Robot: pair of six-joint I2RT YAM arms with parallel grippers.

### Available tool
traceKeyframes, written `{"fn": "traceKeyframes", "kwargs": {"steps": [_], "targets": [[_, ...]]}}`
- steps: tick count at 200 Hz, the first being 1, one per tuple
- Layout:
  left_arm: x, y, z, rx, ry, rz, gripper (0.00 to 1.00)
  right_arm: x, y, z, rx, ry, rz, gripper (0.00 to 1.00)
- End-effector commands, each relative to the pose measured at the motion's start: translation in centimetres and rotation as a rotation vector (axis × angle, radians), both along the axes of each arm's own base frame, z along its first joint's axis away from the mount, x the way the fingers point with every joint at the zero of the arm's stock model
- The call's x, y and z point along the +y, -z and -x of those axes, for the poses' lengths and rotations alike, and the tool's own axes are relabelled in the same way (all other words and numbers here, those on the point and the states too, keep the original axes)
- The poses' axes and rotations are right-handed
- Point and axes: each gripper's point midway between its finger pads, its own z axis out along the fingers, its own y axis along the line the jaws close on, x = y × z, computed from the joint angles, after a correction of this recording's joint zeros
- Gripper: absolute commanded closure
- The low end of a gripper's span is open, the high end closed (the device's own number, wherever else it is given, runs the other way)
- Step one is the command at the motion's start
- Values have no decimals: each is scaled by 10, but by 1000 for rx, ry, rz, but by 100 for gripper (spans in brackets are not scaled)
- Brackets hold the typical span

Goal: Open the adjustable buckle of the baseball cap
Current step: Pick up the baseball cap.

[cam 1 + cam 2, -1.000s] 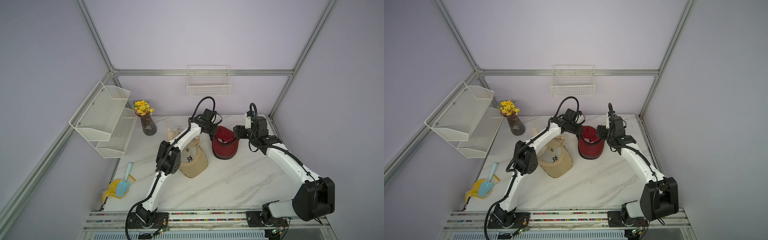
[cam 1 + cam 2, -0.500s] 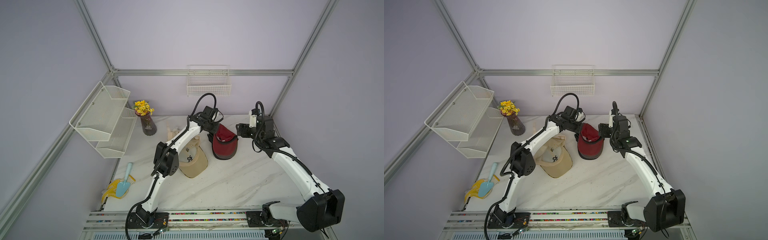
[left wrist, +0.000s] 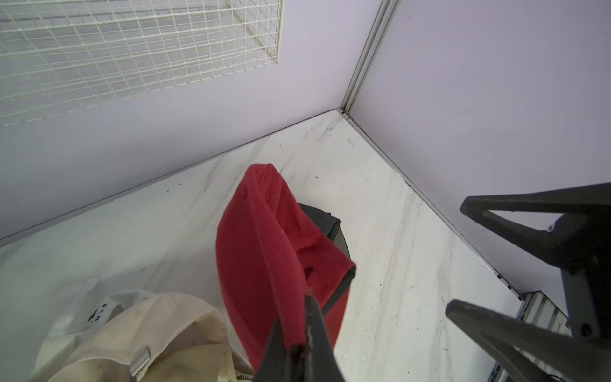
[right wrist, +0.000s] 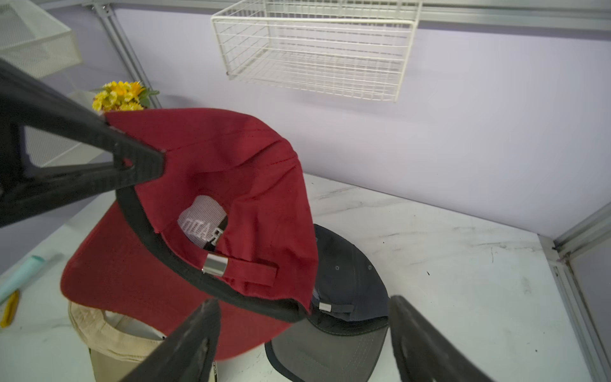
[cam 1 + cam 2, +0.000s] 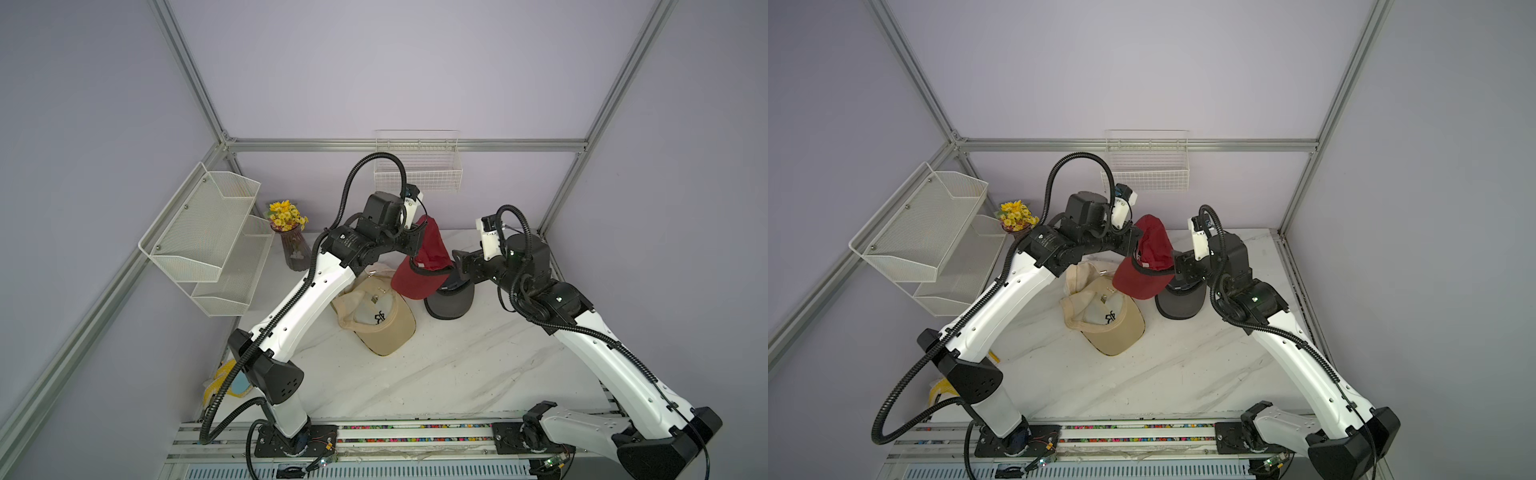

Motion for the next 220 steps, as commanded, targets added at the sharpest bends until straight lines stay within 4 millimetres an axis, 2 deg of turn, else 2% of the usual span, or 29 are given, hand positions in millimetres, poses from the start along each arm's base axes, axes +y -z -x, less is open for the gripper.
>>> {"fn": "traceKeyframes", "kwargs": {"steps": [1,24,64,110,162,220], "targets": [[7,-7,12,-6,-7,3,100,5,7,12,-67,-32,154,16],[9,-10,25,9,9,3,100,11,12,19,-87,-58,222,16],[14,-18,37,16,18,3,100,29,36,32,-70,-144,335,16],[17,-26,45,15,24,-2,100,41,52,32,-69,-186,405,17],[19,-34,52,10,33,2,100,45,74,35,-55,-232,473,23],[20,-42,57,6,41,16,100,52,92,31,-41,-267,512,25]]}}
